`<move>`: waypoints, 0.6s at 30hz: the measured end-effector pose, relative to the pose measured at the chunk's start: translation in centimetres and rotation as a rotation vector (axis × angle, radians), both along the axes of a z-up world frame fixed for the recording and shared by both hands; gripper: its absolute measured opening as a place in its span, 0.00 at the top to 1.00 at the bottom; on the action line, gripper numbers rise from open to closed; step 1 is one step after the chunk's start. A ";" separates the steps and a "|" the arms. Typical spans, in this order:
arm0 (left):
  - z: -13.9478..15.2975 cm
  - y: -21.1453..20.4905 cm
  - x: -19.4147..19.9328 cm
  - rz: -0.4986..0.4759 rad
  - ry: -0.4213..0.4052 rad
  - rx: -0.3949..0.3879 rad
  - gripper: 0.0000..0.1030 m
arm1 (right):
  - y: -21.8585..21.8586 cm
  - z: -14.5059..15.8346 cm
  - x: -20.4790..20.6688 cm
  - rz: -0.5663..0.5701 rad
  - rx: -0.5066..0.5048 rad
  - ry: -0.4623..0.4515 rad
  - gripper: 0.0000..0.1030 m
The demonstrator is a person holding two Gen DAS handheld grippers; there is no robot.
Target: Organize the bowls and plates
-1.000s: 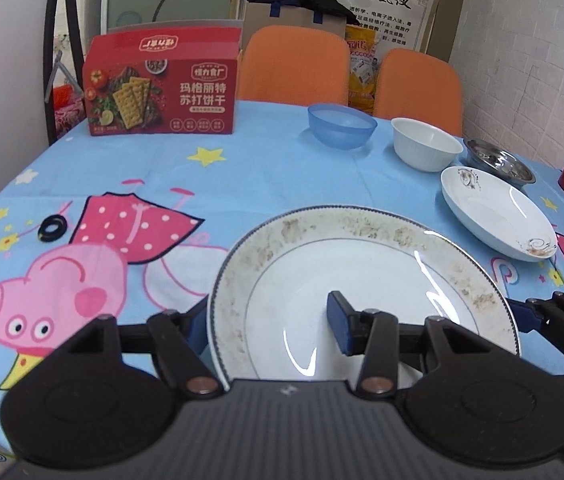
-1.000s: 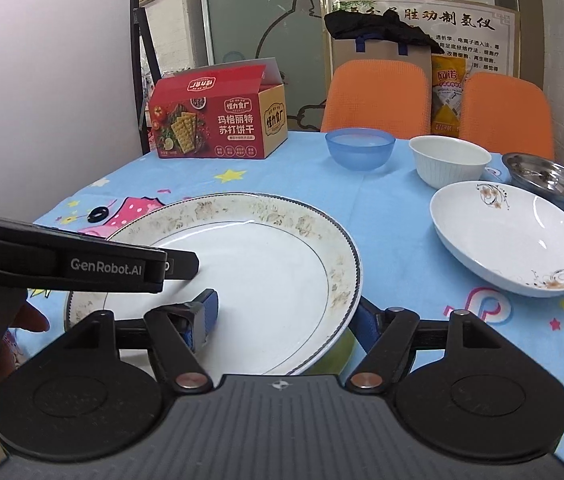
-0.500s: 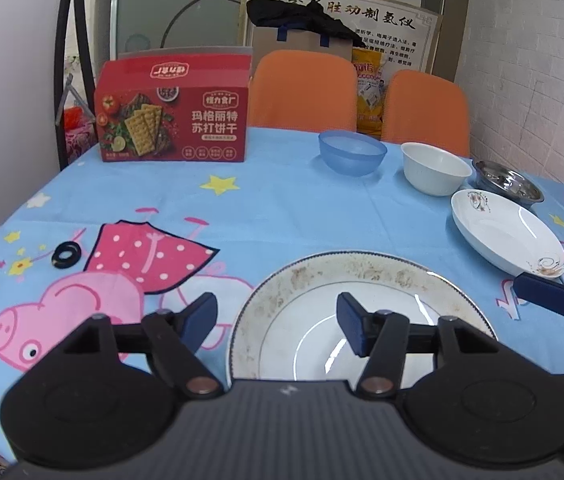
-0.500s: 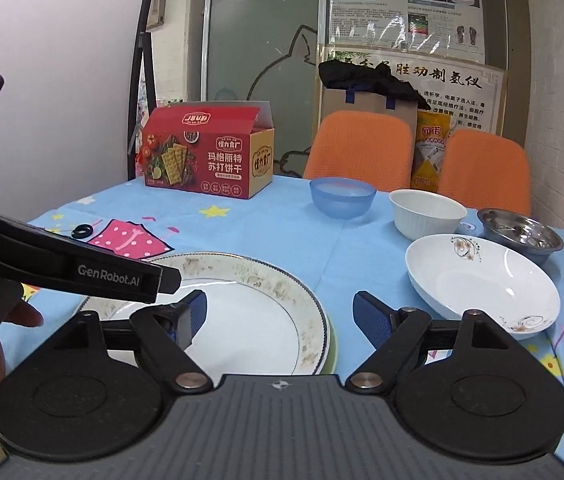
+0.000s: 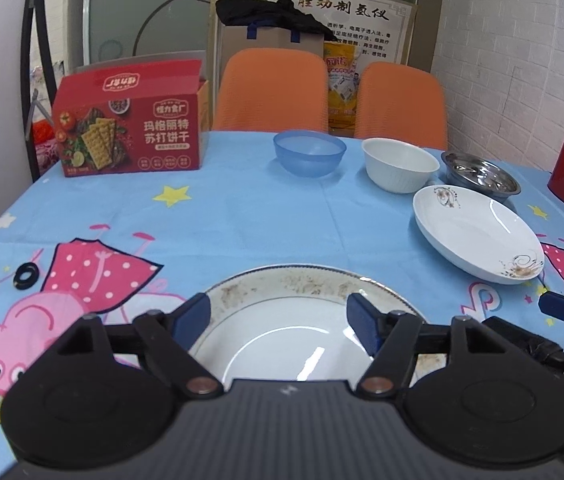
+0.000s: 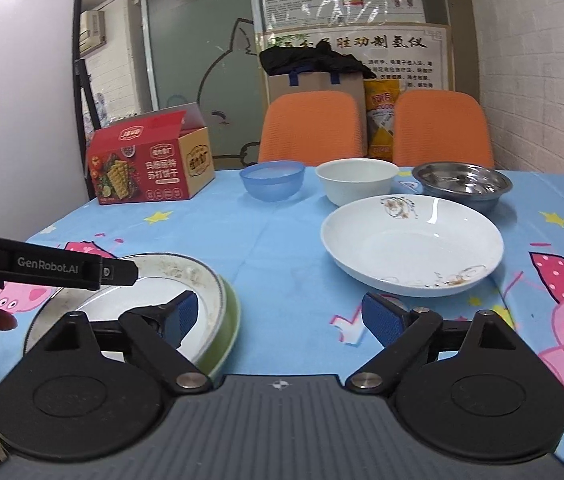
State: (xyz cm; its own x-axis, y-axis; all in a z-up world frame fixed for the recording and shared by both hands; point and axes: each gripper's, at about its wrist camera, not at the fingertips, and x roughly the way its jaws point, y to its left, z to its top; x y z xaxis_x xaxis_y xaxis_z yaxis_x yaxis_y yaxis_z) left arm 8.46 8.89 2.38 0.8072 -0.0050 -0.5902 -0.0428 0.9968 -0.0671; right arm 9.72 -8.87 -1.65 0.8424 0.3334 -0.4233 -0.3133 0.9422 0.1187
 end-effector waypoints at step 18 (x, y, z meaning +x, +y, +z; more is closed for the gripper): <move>2.1 -4.6 8.2 -0.170 0.020 0.026 0.30 | -8.4 0.5 5.5 -0.195 0.026 0.026 0.00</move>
State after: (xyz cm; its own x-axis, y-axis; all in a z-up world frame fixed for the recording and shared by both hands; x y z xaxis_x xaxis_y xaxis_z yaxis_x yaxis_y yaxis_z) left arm 16.68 4.27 4.51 0.7841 -0.1246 -0.6079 0.1251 0.9913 -0.0418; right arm 15.25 -17.25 -1.18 0.8811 0.1762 -0.4388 -0.1217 0.9812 0.1497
